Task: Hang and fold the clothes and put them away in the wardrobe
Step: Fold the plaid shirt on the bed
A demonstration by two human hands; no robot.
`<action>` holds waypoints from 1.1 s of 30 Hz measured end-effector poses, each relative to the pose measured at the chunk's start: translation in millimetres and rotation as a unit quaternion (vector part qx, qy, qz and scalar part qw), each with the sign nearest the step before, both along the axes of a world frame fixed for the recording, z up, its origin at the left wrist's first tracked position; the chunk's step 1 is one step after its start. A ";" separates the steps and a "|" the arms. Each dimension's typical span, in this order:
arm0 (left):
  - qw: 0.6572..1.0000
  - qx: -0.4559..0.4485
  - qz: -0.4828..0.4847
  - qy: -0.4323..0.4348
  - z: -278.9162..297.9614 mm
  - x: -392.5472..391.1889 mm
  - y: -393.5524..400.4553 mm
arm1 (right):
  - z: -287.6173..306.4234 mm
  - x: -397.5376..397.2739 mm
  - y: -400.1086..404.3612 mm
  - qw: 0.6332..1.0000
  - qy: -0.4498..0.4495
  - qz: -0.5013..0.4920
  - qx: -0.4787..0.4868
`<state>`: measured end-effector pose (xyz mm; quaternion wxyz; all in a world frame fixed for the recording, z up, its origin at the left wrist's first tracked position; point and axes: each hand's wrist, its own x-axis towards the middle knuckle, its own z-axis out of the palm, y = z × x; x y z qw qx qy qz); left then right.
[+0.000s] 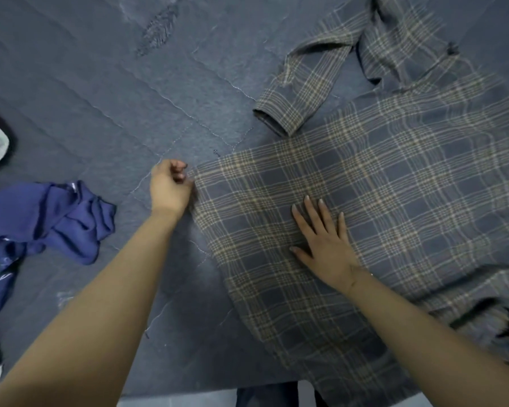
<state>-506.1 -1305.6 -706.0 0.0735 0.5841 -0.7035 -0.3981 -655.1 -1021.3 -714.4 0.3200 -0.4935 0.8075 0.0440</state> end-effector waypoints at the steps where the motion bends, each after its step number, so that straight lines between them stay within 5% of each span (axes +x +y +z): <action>1: 1.000 -0.007 -0.004 -0.009 0.6 1.4 0.9 | 0.6 0.9 -0.4 1.000 -0.002 -0.008 -0.009; 6: 0.994 -0.095 -0.018 -0.044 28.8 10.7 59.9 | 18.9 11.0 14.2 0.989 -0.079 -0.079 -0.101; 8: 0.994 -0.103 -0.016 0.018 46.4 12.0 104.3 | 31.7 8.5 34.6 0.971 -0.097 -0.124 -0.182; 12: 0.987 0.077 -0.072 0.118 62.0 2.9 201.8 | 56.5 -12.9 101.7 0.960 -0.075 -0.166 -0.215; 21: 0.980 0.120 -0.158 -0.001 25.5 -23.9 387.5 | 65.1 -81.3 255.3 0.995 0.016 -0.050 -0.086; 24: 0.957 0.105 -0.239 -0.129 1.8 -21.5 431.5 | 56.3 -93.7 298.1 0.998 0.055 -0.004 -0.024; 28: 0.958 0.034 -0.230 -0.170 -8.6 -21.9 454.7 | 48.7 -98.0 340.7 0.991 0.076 -0.023 -0.111; 31: 0.995 0.027 -0.068 -0.071 8.1 -28.0 462.2 | 44.0 -86.5 360.7 0.910 0.070 -0.330 -0.240; 33: 0.985 0.064 0.157 0.030 21.8 -28.1 471.4 | 38.3 -83.9 361.2 0.774 -0.012 -0.578 -0.260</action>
